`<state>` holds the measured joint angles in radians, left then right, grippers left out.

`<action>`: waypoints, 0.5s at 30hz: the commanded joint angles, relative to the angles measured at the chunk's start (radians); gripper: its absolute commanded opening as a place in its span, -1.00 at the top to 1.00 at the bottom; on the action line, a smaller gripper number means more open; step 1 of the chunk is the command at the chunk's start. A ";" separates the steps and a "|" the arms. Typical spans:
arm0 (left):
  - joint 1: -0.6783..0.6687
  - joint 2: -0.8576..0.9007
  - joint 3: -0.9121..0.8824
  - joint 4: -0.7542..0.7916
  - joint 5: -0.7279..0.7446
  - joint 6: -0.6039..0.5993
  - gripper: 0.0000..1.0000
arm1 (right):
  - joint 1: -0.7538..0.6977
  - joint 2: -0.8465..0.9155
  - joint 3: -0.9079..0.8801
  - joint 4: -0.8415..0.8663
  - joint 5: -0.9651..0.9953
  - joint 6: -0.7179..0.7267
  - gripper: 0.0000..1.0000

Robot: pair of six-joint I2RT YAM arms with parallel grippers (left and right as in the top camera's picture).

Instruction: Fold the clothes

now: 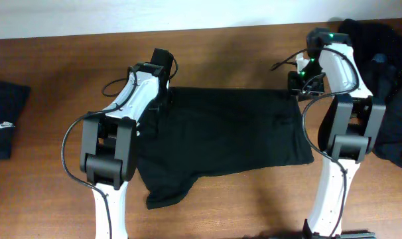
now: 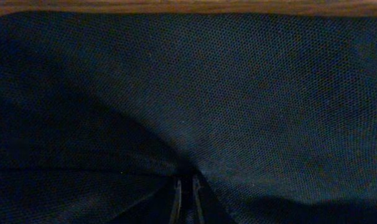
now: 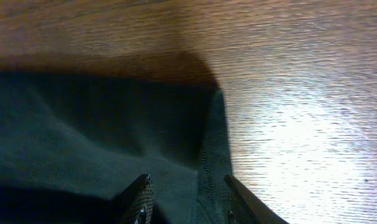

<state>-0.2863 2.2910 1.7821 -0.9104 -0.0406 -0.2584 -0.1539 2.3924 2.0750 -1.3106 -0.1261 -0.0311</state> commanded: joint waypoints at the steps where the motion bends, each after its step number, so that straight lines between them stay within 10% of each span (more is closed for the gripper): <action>1: 0.001 0.033 -0.029 0.013 0.019 0.006 0.81 | -0.019 -0.029 -0.018 0.006 -0.022 -0.016 0.18; 15: 0.001 0.033 -0.029 0.013 0.019 0.006 0.81 | -0.018 -0.029 -0.130 0.115 -0.089 -0.021 0.27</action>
<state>-0.2863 2.2910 1.7821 -0.9100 -0.0406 -0.2584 -0.1696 2.3882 1.9602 -1.1988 -0.1757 -0.0425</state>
